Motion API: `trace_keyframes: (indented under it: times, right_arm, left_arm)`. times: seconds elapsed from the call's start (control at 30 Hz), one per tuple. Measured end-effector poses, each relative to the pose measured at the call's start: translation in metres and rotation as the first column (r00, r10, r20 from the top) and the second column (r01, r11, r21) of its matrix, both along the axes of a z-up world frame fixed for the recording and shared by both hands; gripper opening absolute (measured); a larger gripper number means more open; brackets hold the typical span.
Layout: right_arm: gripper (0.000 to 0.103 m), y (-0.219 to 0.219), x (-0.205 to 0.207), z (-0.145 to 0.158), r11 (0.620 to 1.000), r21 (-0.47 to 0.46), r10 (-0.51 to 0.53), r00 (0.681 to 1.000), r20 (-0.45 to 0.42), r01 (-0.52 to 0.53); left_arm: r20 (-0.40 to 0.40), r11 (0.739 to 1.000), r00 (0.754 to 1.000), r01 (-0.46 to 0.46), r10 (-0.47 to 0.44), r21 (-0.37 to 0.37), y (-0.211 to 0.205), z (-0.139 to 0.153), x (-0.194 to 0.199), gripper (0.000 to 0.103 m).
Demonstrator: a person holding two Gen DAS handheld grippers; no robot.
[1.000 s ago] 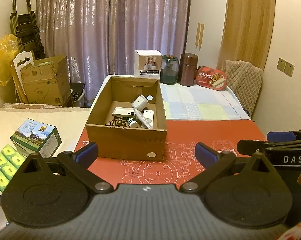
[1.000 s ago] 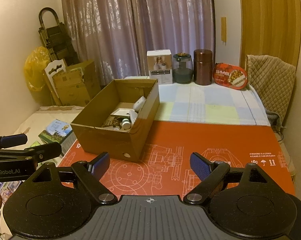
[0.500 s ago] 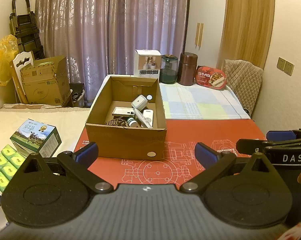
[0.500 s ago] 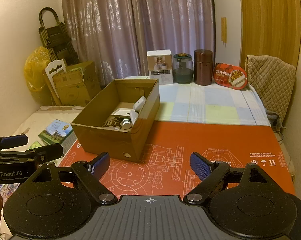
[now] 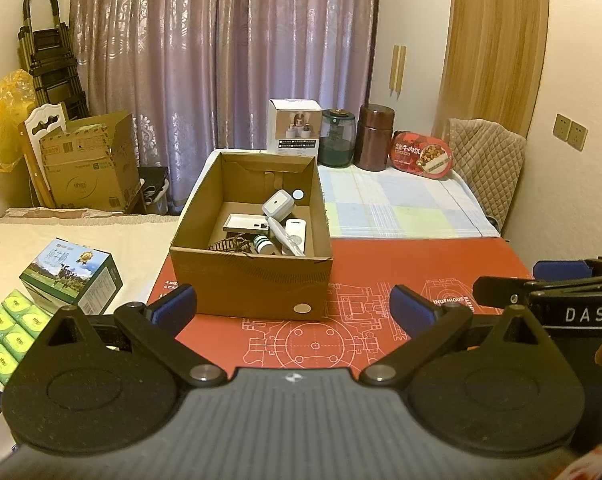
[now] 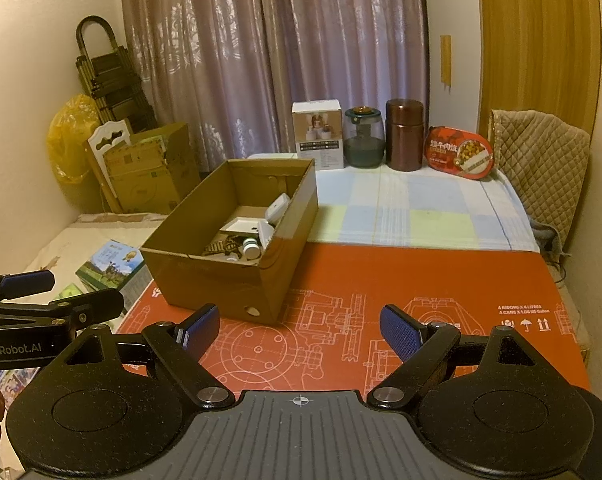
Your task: Organize rigid objects
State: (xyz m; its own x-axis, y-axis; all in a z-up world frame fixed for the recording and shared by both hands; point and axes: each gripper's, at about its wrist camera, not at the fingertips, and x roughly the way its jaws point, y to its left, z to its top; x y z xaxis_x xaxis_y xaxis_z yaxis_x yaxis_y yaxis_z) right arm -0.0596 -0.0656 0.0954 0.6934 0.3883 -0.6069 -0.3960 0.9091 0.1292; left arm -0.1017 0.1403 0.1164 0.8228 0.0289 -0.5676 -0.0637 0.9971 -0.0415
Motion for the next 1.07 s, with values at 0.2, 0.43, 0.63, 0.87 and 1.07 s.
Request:
trace_keyframes:
  times: [0.2,0.43,0.63,0.87,1.07]
  right_arm:
    - [0.084,-0.0007,0.0017,-0.0013,1.000,0.001,-0.002,1.000,-0.004,0.002]
    - [0.084,-0.0011,0.0019,-0.0020,1.000,0.002,-0.002,1.000,-0.004,0.002]
    - [0.084,-0.0011,0.0024,-0.0027,1.000,0.004,-0.002,1.000,-0.005,0.002]
    - [0.084,-0.0023,0.0045,-0.0039,1.000,0.005,-0.005,1.000,-0.007,0.005]
    - [0.084,-0.0045,0.0058,-0.0051,1.000,0.007,-0.010,1.000,-0.010,0.010]
  left_arm:
    - [-0.002,1.000,1.000,-0.001,0.001,0.000,-0.0007,-0.0004,-0.0001,0.101]
    - [-0.003,1.000,1.000,-0.001,0.001,0.001,-0.0005,-0.0006,-0.0002,0.101]
    - [-0.002,1.000,1.000,0.000,0.000,0.001,-0.0001,-0.0006,-0.0002,0.101]
    - [-0.006,1.000,1.000,0.003,-0.003,-0.003,0.0012,-0.0017,0.0008,0.101]
    - [-0.004,1.000,1.000,-0.003,0.003,-0.022,0.0014,-0.0027,0.0039,0.101]
